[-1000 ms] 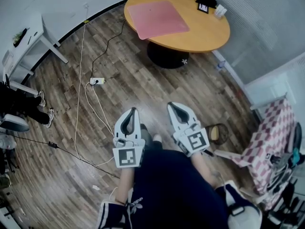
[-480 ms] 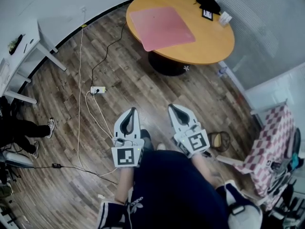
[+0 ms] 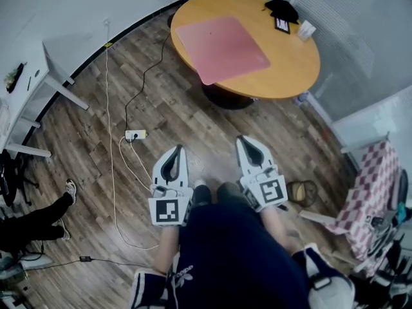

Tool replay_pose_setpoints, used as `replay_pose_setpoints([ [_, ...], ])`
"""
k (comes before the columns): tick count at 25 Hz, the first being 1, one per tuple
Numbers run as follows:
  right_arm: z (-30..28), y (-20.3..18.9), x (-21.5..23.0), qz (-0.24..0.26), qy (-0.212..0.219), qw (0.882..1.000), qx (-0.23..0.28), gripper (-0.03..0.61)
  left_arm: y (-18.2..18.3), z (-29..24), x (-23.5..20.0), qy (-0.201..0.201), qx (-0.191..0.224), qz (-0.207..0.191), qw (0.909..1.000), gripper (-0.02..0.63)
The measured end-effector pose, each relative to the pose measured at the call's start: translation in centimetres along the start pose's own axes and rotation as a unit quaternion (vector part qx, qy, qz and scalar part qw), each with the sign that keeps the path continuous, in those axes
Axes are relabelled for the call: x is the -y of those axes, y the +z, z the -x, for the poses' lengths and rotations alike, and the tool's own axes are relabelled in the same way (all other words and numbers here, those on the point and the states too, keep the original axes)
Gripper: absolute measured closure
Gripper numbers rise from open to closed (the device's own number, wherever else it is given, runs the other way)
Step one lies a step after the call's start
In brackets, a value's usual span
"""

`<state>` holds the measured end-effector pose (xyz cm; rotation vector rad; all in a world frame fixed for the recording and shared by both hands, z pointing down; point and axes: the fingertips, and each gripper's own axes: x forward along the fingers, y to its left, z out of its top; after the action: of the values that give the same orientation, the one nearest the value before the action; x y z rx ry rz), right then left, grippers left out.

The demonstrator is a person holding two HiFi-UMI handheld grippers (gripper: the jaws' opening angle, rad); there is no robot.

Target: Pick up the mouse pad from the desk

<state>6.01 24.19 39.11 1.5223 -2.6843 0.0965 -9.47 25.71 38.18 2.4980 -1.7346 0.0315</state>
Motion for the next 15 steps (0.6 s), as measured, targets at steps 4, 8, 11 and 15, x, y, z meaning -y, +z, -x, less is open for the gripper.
replay_pose_setpoints([
  [4,-0.9,-0.7,1.0,-0.011,-0.02,1.0,-0.007,0.575,-0.7,-0.7,-1.1,0.0,-0.005,0.01,0.9999,0.609],
  [8,-2.3,-0.9,1.2,-0.021,-0.019,1.0,-0.007,0.575,-1.4,-1.9,-1.8,0.005,-0.019,0.021,0.9996,0.609],
  [11,-3.4,-0.8,1.7,-0.019,-0.019,1.0,0.001,0.575,-1.6,-3.0,-2.2,0.009,-0.022,0.021,0.9995,0.609],
  [15,-5.5,-1.4,3.4,-0.028,-0.018,0.999,-0.012,0.575,-1.7,-5.3,-3.0,0.02,-0.028,0.018,0.9992,0.609],
])
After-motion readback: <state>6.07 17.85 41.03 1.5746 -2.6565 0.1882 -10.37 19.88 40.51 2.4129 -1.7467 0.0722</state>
